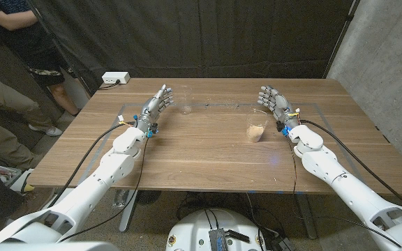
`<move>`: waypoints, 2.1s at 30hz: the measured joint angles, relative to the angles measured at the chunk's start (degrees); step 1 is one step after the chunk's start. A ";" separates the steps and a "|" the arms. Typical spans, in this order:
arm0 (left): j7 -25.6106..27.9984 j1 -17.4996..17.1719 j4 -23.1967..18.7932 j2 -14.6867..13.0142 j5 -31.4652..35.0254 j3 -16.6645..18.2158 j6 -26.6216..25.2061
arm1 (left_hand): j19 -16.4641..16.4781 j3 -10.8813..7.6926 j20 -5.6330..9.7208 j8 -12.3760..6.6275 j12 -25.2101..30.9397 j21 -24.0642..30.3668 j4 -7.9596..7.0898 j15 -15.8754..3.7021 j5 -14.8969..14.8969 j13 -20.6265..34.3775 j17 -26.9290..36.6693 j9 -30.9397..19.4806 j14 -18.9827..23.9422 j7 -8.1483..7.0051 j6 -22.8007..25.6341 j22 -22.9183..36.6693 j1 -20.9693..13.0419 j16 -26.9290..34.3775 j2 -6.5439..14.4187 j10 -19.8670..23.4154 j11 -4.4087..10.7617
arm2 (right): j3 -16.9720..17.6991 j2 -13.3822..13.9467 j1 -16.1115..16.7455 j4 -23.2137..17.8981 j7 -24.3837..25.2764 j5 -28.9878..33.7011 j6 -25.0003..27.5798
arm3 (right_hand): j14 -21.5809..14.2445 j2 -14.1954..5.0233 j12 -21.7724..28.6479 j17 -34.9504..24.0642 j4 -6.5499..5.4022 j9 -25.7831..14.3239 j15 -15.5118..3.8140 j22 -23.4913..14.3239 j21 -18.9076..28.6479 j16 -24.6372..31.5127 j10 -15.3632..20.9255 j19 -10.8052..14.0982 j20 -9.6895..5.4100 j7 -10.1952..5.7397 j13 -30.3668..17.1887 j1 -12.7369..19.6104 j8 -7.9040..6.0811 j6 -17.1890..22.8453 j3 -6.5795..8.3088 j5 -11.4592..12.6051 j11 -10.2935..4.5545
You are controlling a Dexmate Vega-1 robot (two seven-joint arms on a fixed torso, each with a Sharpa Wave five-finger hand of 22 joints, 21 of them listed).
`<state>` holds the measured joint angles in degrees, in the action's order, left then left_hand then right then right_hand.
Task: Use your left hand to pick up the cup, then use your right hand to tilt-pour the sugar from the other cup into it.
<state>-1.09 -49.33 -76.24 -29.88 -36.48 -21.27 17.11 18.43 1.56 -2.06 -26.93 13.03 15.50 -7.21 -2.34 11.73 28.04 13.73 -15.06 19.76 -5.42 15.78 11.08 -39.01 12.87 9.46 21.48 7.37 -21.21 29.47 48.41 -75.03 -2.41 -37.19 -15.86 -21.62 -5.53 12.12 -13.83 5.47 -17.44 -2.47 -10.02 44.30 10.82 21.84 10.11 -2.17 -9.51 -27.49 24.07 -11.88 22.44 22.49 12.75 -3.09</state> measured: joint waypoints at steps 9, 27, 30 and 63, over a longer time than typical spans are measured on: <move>-0.08 -0.51 -0.52 -0.46 0.23 -0.12 0.54 | -0.01 0.00 0.00 -0.25 0.00 0.00 0.00 0.00 0.00 -0.01 0.00 0.00 0.00 0.00 0.00 0.00 -0.58 0.00 -0.16 0.00 0.00 | -0.07 -0.01 0.14 -0.03 -1.04 0.62 0.37 | 1.00 1.86 -0.04 1.06 1.35 0.34 0.11 0.17 -0.62 0.00 -1.12 0.20 -0.20 0.21 0.92 0.05 0.47 -2.55 -0.76 0.00 -0.01; 1.36 -1.90 -3.14 -2.44 1.55 -0.09 1.13 | -0.01 0.00 0.01 -0.24 0.00 0.00 0.01 0.01 0.00 -0.01 -0.16 0.01 -0.01 0.00 -0.01 0.00 -1.15 0.00 -0.48 0.30 0.30 | 1.10 2.26 -0.95 2.46 -7.01 1.43 -0.82 | 3.82 5.50 -0.46 1.59 1.39 0.97 0.13 0.16 -2.42 -0.24 -3.73 -0.34 -0.08 1.01 2.28 -2.38 0.89 -5.79 -2.28 -1.66 0.20; 1.99 -2.28 -3.76 -2.81 1.75 0.01 1.00 | -0.02 0.00 0.01 -0.24 0.00 0.00 0.01 0.01 0.00 -0.01 -0.16 0.01 -0.01 0.41 0.41 0.00 -1.15 0.00 -0.48 0.59 0.16 | 1.23 2.73 -1.29 2.97 -8.86 1.39 -0.90 | 3.82 5.73 -0.46 1.59 1.02 0.96 0.13 0.16 -2.78 -0.14 -3.73 -0.48 0.05 1.44 2.49 -3.00 0.89 -5.36 -2.64 -1.73 0.20; 4.70 -4.55 -6.86 -5.70 3.09 0.84 1.48 | 0.61 -0.17 0.21 -0.24 0.53 0.00 0.19 0.09 0.00 -0.03 -0.16 0.02 1.14 0.10 1.32 -0.01 -0.80 0.00 -0.83 2.04 0.21 | 3.00 10.49 0.54 2.46 -13.95 3.02 -0.44 | 5.37 10.33 -0.23 2.65 1.16 2.05 0.17 0.00 -5.35 0.43 -6.07 -0.83 0.82 1.82 4.12 -7.21 1.28 -9.68 -6.29 -2.11 0.73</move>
<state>3.60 -53.88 -83.10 -35.58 -33.39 -20.42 18.59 19.04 1.39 -1.85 -27.17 13.56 15.50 -7.03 -2.26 11.73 28.02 13.57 -15.04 20.90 -5.31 17.10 11.07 -39.81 12.86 8.63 23.52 7.58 -18.22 39.97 48.95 -72.56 -16.36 -34.17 -16.30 -16.25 4.80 11.89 -11.18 6.64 -15.39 -2.30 -10.02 38.95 11.25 15.77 9.29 -1.35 -7.70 -23.37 16.86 -10.59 12.76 16.20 10.64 -2.36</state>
